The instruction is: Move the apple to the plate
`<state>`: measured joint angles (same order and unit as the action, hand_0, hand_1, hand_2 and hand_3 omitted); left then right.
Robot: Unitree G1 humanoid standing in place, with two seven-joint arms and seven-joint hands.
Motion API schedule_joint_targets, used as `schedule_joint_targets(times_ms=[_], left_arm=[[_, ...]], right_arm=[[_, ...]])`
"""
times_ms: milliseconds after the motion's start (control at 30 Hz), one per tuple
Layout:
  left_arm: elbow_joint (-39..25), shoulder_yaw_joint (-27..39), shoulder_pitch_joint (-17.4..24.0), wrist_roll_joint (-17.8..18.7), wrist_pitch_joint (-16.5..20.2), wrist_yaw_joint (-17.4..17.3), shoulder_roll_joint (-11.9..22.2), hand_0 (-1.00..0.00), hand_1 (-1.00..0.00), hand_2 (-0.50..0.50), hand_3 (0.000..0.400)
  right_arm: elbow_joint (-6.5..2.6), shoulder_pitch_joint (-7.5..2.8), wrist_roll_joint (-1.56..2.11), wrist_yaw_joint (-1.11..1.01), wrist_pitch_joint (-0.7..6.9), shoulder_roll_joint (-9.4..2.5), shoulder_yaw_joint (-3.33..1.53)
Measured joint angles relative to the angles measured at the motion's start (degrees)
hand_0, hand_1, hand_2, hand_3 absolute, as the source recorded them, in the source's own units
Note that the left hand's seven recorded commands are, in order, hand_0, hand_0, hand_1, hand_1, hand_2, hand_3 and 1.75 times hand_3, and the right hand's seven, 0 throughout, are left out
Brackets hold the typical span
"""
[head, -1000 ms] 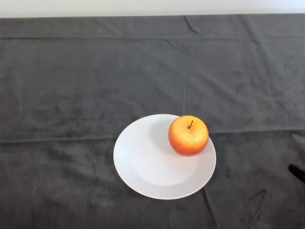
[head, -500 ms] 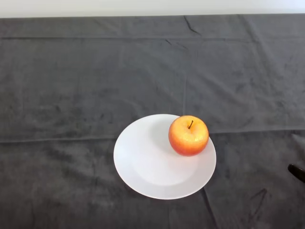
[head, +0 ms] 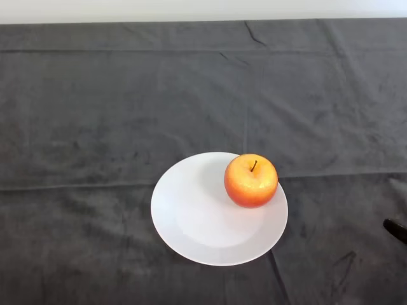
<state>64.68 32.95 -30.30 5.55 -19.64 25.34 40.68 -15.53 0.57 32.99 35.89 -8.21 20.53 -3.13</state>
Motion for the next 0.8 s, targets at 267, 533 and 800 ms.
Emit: schedule_joint_targets(times_ms=[267, 533, 800], left_arm=[[0.02, -0.54, 0.0, 0.14, 0.0, -0.03, 0.0, 0.0, 0.0, 0.0, 0.0], [0.07, -0.58, 0.0, 0.26, 0.0, -0.03, 0.0, 0.0, 0.0, 0.0, 0.0], [0.1, -0.79, 0.0, 0.39, 0.0, -0.03, 0.0, 0.0, 0.0, 0.0, 0.0]], right_arm=[[0.0, 0.0, 0.0, 0.0, 0.0, 0.01, -0.03], [0.0, 0.0, 0.01, 0.0, 0.0, 0.01, -0.03], [0.0, 0.0, 0.01, 0.0, 0.0, 0.01, -0.03]])
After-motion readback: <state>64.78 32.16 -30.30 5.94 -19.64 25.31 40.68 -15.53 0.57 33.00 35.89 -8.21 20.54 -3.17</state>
